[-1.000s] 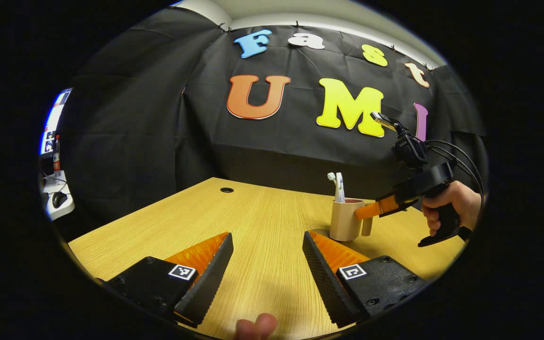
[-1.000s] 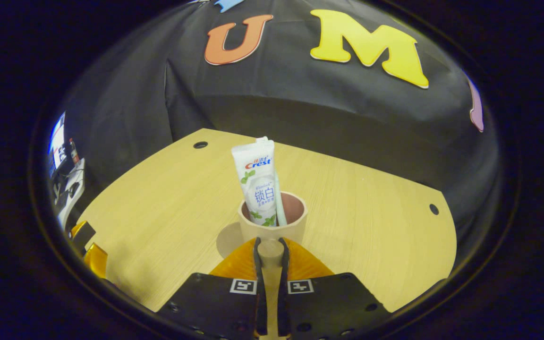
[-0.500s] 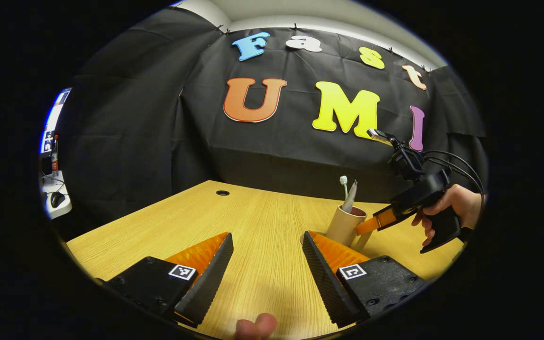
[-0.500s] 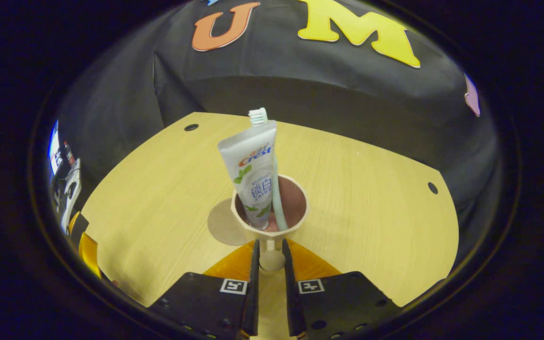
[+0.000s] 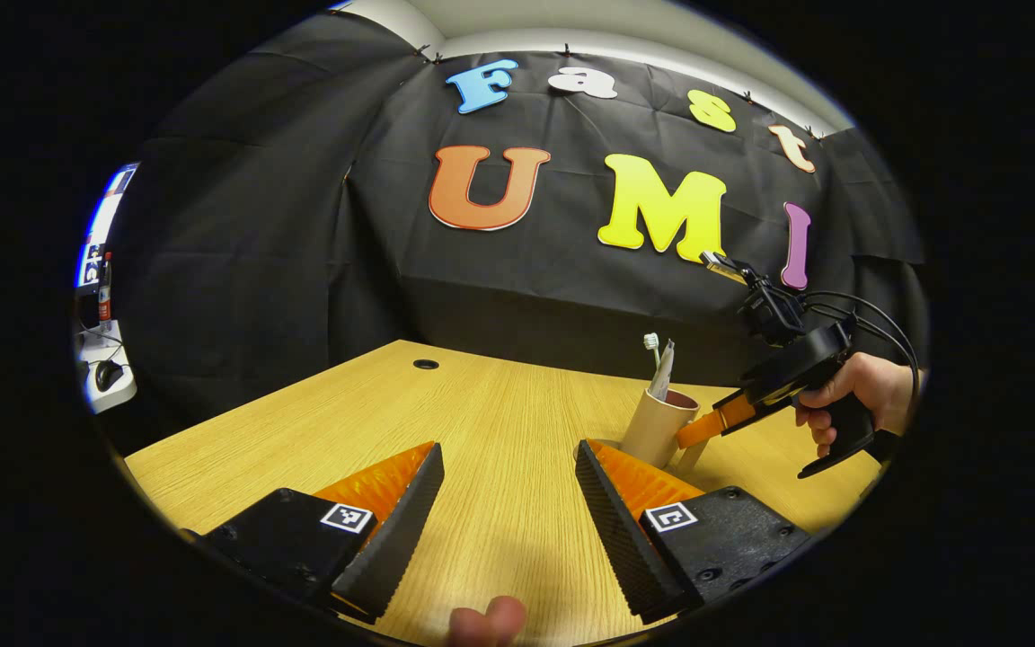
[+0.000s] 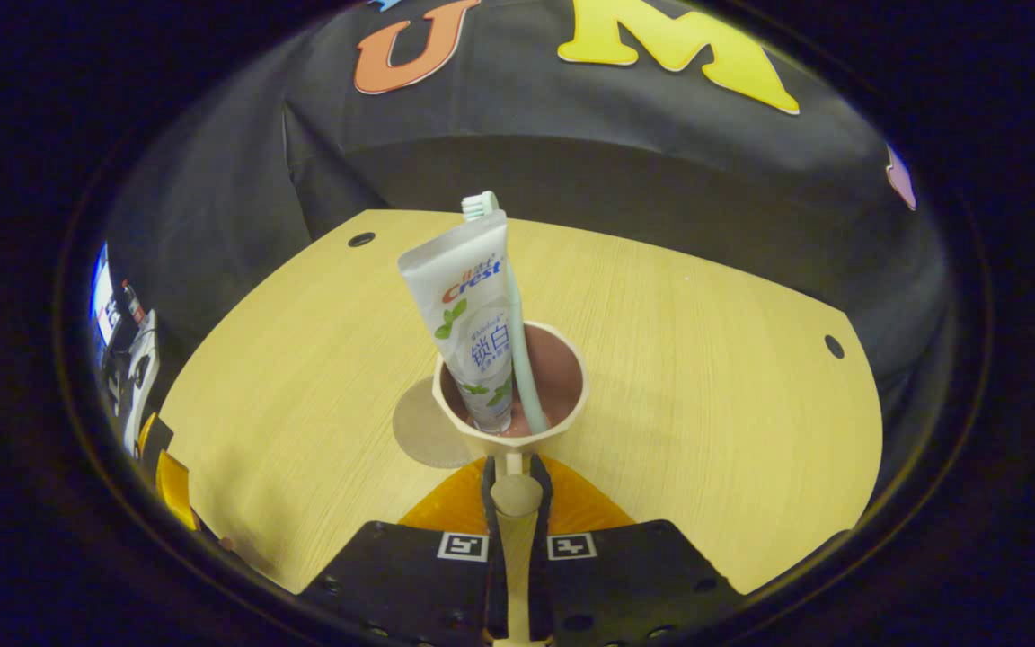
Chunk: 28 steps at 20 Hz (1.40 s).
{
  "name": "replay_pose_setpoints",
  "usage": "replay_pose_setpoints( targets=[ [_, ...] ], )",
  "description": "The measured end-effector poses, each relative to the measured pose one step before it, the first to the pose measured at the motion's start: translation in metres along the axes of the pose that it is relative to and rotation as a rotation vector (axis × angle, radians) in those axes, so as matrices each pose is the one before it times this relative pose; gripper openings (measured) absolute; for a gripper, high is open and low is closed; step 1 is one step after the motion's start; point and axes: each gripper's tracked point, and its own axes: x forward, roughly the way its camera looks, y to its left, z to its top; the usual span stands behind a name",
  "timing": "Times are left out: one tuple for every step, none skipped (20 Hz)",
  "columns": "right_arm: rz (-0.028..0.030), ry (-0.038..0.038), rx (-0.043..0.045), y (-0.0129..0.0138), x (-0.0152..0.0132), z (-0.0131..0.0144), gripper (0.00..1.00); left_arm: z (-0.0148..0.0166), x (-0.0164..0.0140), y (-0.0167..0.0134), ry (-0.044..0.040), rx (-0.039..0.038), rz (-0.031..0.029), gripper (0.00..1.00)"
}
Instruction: Put the toothbrush and toothpaste on the desktop into the cup, then pick up the cup and place it on the coaster on the desktop.
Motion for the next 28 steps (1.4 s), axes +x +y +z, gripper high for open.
replay_pose_setpoints(
  targets=[
    [0.00106,-0.00698,0.00085,0.00057,0.00079,0.00171,0.06,-0.00025,-0.00059,0.00043,-0.00012,0.00234,0.00040,0.94],
    [0.00543,-0.00537,-0.00172,0.00137,0.00176,0.00142,0.06,0.00081,-0.00046,-0.00033,-0.00134,0.00226,-0.00126,0.94],
    [0.00864,-0.00921,0.00795,0.00183,0.00067,0.00156,0.06,0.00116,-0.00074,0.00035,-0.00313,0.00337,0.00110,0.94],
    [0.00806,-0.00727,0.00435,0.00265,0.00322,0.00329,0.06,0.00047,0.00021,0.00085,-0.00185,0.00352,0.00257,0.94],
    [0.00440,-0.00918,0.00291,0.00336,0.00210,0.00391,0.06,-0.00082,0.00038,0.00049,-0.00074,0.00300,0.00245,0.94],
    [0.00120,-0.01265,-0.00510,0.00329,0.00050,0.00406,0.06,-0.00029,0.00076,0.00129,-0.00060,0.00306,0.00480,0.94],
    [-0.00226,-0.01401,-0.01208,0.00200,-0.00024,0.00245,0.06,-0.00078,0.00000,0.00028,0.00041,0.00240,0.00323,0.94],
    [-0.00415,-0.01248,-0.01191,0.00217,-0.00163,0.00235,0.06,-0.00037,-0.00012,0.00140,-0.00002,0.00038,0.00396,0.94],
    [-0.00067,-0.01225,-0.01047,0.00404,0.00069,0.00289,0.06,-0.00074,0.00046,0.00068,0.00214,-0.00004,0.00113,0.94],
    [0.00235,-0.00784,-0.00547,0.00442,0.00010,0.00167,0.06,-0.00051,0.00020,0.00046,0.00068,-0.00230,0.00170,0.94],
    [0.00665,-0.00269,-0.00005,0.00419,-0.00024,0.00095,0.06,-0.00149,0.00006,0.00095,0.00272,-0.00176,-0.00002,0.94],
    [0.00936,0.00200,0.00269,0.00502,0.00100,-0.00137,0.05,-0.00135,-0.00124,0.00239,0.00263,-0.00258,-0.00077,0.94],
    [0.00326,0.00022,0.00319,0.00302,0.00024,0.00014,0.05,-0.00002,-0.00004,-0.00123,0.00211,-0.00120,-0.00221,0.94],
    [-0.00152,-0.00480,0.00148,0.00094,0.00037,0.00154,0.05,-0.00033,-0.00023,-0.00105,0.00180,-0.00001,-0.00118,0.94],
    [0.00313,-0.00388,0.00408,0.00173,0.00030,0.00096,0.06,0.00022,0.00039,0.00027,-0.00034,0.00075,-0.00021,0.94],
    [0.00452,0.00074,0.00963,0.00183,0.00029,-0.00062,0.05,0.00027,-0.00031,0.00037,-0.00131,0.00128,-0.00046,0.94],
    [0.00819,0.00479,0.00569,0.00280,-0.00039,-0.00122,0.05,0.00075,0.00069,-0.00011,-0.00162,0.00197,0.00151,0.94],
    [0.01071,-0.00056,0.00809,0.00365,-0.00073,-0.00008,0.05,0.00031,0.00033,0.00030,-0.00002,0.00064,0.00089,0.94],
    [0.00398,0.00229,-0.00254,0.00361,-0.00082,-0.00099,0.05,-0.00051,-0.00060,0.00018,0.00211,-0.00034,0.00025,0.94],
    [-0.00819,-0.00059,-0.01990,0.00146,0.00019,-0.00169,0.06,-0.00087,-0.00024,-0.00110,0.00369,-0.00040,-0.00213,0.94],
    [-0.00832,0.00010,-0.01098,-0.00079,-0.00023,-0.00103,0.06,-0.00044,-0.00051,-0.00025,0.00176,0.00004,0.00004,0.94],
    [-0.00810,0.00287,-0.00930,0.00024,0.00073,-0.00216,0.06,0.00030,-0.00116,0.00021,-0.00060,0.00034,-0.00013,0.94],
    [-0.00978,0.00250,-0.01165,0.00043,-0.00017,-0.00260,0.06,0.00098,-0.00067,-0.00073,-0.00264,0.00153,0.00031,0.94],
    [-0.00838,0.01508,-0.01238,0.00090,0.00075,-0.00486,0.06,0.00160,-0.00115,0.00028,-0.00332,0.00248,0.00143,0.94],
    [-0.00343,0.00798,-0.00964,0.00029,-0.00023,-0.00387,0.10,0.00164,-0.00035,-0.00042,-0.00294,0.00350,0.00145,0.94],
    [0.01862,0.01507,0.00671,0.00313,-0.00181,-0.00517,0.22,0.00133,-0.00065,-0.00036,-0.00297,0.00503,0.00395,0.94],
    [0.01664,0.00301,0.01361,0.00200,-0.00260,-0.00212,0.26,0.00288,-0.00084,-0.00128,-0.00404,0.00393,0.00377,0.94],
    [0.00570,-0.00164,0.01316,-0.00176,-0.00353,-0.00109,0.32,0.00378,-0.00012,-0.00290,-0.00507,0.00308,0.00118,0.94]
  ],
)
